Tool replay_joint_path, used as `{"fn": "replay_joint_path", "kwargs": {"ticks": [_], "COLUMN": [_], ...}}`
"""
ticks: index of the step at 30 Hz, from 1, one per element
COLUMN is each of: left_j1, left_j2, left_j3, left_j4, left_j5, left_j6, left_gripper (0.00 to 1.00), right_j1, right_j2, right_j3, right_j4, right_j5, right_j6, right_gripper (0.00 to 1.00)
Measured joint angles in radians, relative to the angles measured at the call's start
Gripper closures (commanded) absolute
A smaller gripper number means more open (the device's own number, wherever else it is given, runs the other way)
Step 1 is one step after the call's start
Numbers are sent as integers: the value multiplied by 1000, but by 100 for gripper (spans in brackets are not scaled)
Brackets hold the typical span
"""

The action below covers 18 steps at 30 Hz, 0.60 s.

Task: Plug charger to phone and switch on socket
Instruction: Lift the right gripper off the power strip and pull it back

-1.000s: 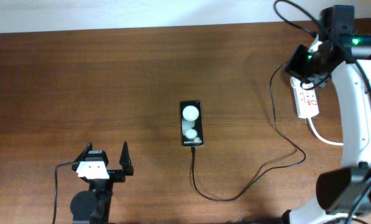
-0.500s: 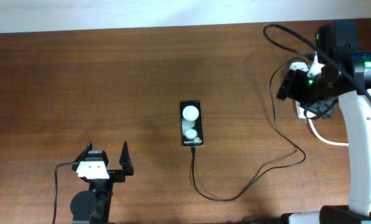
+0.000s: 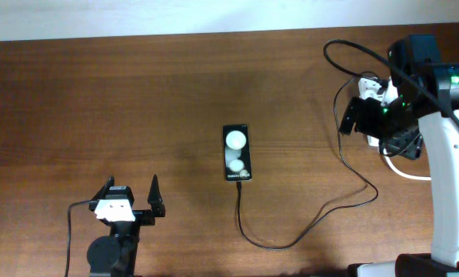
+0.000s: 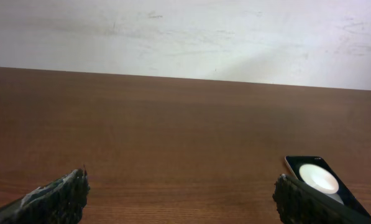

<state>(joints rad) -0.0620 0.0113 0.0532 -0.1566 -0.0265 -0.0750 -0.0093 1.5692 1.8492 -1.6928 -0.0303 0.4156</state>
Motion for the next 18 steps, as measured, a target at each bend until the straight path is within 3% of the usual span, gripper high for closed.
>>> {"fn": "replay_joint_path", "kwargs": {"ticks": [18], "left_j1": [0], "left_j2": [0], "left_j3": [0], "left_j4": [0], "left_j5": [0], "left_j6": [0], "left_gripper": [1], "right_j1": [0], "right_j2": [0], "right_j3": [0], "right_j4": [0], "right_j5": [27], "right_j6": [-126], "right_gripper": [1]}}
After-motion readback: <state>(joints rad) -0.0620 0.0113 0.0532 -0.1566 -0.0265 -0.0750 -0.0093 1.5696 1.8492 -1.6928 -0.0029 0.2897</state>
